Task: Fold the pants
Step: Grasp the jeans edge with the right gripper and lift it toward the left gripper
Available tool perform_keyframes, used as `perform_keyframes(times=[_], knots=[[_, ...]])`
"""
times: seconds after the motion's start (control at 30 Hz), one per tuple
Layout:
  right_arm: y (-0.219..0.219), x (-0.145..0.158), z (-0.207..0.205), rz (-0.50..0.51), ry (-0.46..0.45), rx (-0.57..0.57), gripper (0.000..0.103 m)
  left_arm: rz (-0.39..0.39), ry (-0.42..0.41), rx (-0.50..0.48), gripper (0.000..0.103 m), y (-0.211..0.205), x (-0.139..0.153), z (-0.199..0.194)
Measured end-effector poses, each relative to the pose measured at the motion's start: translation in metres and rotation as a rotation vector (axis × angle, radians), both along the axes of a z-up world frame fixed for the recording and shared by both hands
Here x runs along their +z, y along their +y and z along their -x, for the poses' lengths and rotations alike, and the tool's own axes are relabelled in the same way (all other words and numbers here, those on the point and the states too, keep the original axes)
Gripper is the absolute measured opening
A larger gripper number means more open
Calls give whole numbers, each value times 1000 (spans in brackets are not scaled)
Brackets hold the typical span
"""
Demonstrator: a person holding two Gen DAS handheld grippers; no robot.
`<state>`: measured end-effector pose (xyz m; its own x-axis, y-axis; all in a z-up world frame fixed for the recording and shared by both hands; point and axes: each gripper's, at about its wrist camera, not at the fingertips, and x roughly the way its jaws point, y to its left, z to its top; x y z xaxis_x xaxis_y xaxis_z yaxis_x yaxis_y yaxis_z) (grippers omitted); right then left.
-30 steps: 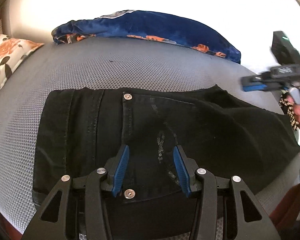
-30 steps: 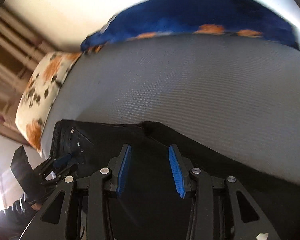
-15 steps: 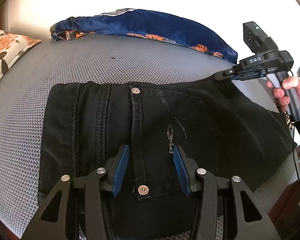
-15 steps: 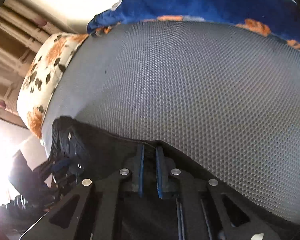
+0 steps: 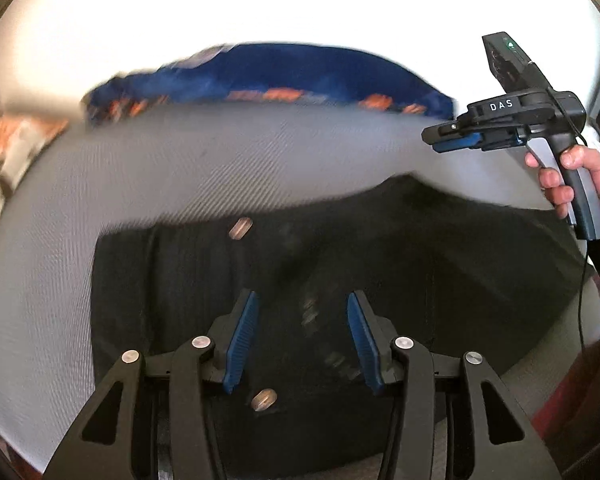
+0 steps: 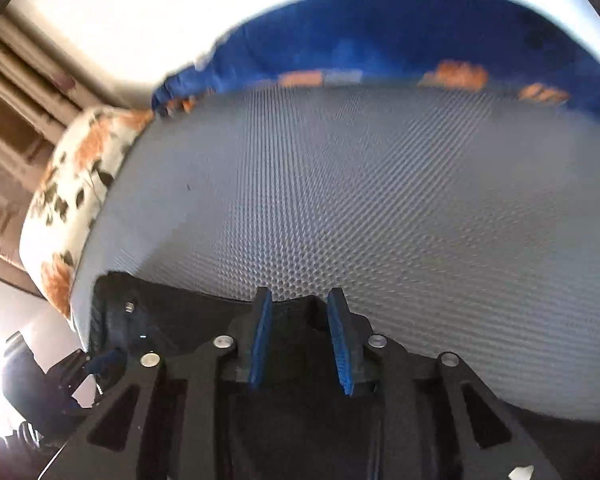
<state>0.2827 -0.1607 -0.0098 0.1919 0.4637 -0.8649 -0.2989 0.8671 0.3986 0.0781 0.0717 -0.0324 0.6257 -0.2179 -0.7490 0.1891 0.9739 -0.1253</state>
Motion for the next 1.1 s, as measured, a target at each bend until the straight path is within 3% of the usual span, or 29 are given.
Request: perform_keyframes(times=[0.07,0.23,0.43,0.7,0.83,0.97,1.1], knots=[[-18,20,11,32,-50,-27,40,10,-16,-47,58,-16,7,-9],[-86,37,55,134,-86,-125,42,34,10,-150,58,-59,0,-46],[-135,2,93,236,-21,-230,42,22,69,-215,58,-98,-15,-78],[-150,-36,83,333,-43,-313,40,-64,78,-202,57,-116,-39,-105],[-147,-36,77,347,-81,-321,40,-151,83,-187,57,-123,-49,-113],[-159,-32,67,273,-68,-350,40,-98,93,-151,57,-119,-52,-119],[-180,-5,84,192,-95,-413,40,-66,61,-148,57,-118,-41,-104]])
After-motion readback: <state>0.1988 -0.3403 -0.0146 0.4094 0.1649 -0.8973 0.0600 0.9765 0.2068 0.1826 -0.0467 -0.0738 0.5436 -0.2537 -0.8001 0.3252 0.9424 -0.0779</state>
